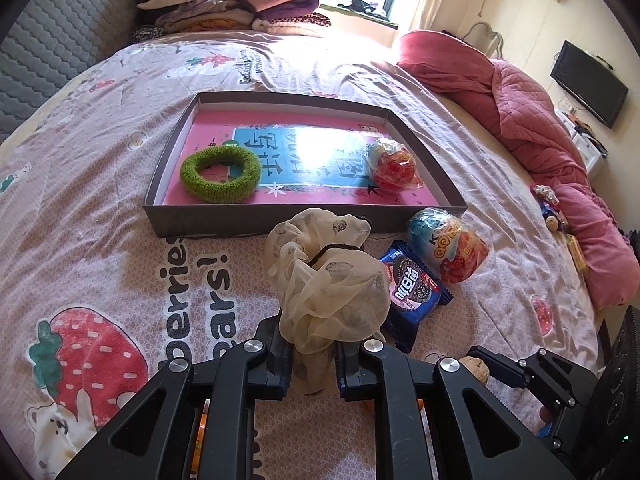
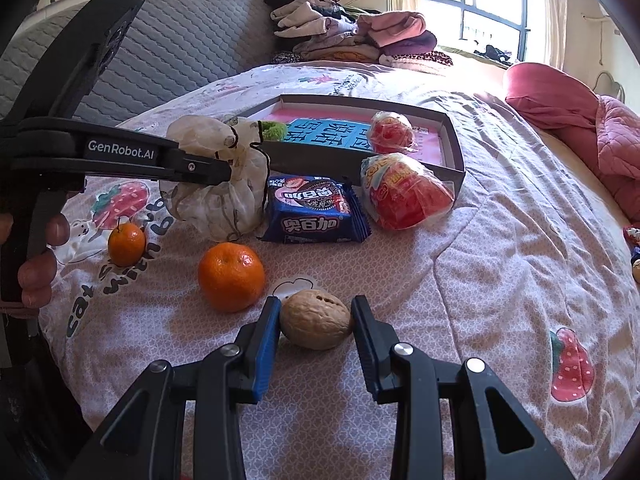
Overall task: Organize objects
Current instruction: 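Lift mesh bag with left gripper while right gripper closes around walnut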
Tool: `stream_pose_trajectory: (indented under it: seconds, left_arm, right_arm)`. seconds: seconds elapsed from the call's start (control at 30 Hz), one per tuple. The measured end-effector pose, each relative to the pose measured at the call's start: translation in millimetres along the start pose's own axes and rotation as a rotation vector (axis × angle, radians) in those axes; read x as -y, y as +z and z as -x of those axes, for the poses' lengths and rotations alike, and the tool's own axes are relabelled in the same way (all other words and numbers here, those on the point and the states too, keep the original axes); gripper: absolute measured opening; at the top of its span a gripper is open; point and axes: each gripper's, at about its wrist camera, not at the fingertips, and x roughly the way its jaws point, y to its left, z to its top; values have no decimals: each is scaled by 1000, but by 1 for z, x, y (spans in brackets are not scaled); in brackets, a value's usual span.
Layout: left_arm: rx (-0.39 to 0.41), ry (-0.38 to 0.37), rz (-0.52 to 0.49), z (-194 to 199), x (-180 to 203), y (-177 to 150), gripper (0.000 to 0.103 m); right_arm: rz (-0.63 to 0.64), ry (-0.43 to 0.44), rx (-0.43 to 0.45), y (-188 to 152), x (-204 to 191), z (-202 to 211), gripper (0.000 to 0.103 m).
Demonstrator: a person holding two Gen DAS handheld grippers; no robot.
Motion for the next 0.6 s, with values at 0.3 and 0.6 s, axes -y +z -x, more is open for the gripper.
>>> stream_pose_trajectory:
  seconds: [0.3,0.6]
  left_arm:
    - [20,-7,11,11,-1,1,16]
    - [45,-17,12,25,1,3,16]
  right_arm:
    - [-7,7,24,2,0,5,36]
    - [-21,7,42,5,1,10,36]
